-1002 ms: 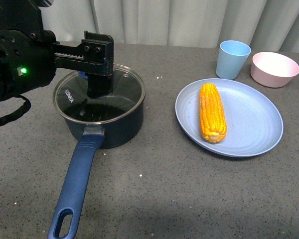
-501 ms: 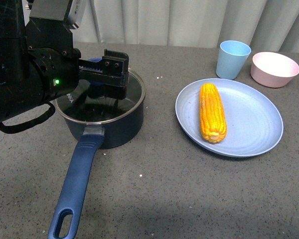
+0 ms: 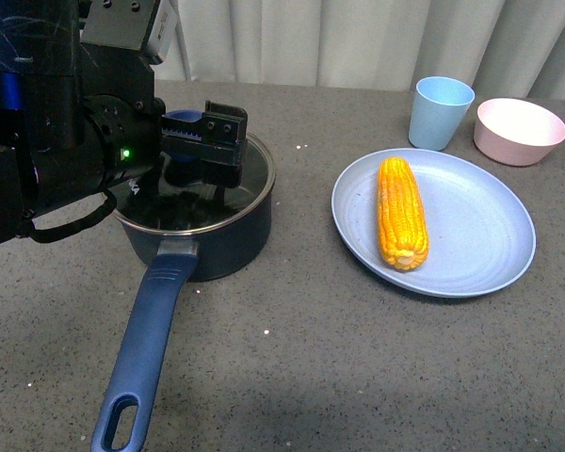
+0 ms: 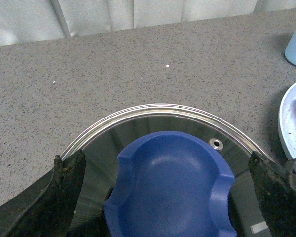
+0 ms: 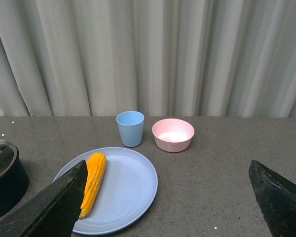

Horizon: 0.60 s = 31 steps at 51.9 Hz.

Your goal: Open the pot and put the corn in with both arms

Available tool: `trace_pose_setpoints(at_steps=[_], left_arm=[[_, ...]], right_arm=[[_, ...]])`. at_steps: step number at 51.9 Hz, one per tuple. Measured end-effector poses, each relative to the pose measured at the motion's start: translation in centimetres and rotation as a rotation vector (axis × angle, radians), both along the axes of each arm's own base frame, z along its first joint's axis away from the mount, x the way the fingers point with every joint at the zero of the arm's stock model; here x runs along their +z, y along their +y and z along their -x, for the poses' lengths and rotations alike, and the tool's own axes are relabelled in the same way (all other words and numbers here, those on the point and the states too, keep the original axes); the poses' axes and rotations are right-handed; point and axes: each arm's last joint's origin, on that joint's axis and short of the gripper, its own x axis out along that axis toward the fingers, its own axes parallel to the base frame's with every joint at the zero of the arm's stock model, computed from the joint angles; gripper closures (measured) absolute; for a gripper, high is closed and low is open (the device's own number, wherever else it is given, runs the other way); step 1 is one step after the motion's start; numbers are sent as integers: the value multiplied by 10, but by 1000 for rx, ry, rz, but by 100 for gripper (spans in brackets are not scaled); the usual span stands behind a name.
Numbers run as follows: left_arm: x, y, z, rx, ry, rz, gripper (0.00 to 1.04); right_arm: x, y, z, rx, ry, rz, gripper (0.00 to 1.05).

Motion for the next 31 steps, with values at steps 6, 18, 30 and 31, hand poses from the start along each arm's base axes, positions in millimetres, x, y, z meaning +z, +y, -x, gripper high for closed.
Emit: trace_pose_setpoints(at_steps=[6,18,30,31], left_arm=[[-1,0,0,0,6,-2,6],[-2,2,-2,7,12,-5,41],[3,3,0,5,7,-3,45],[4,3,0,5,5,-2,45]], right_arm=[[0,0,0,0,0,0,9],[0,0,0,0,0,0,9],[0,0,0,0,0,0,9],[0,0,0,0,0,0,9]])
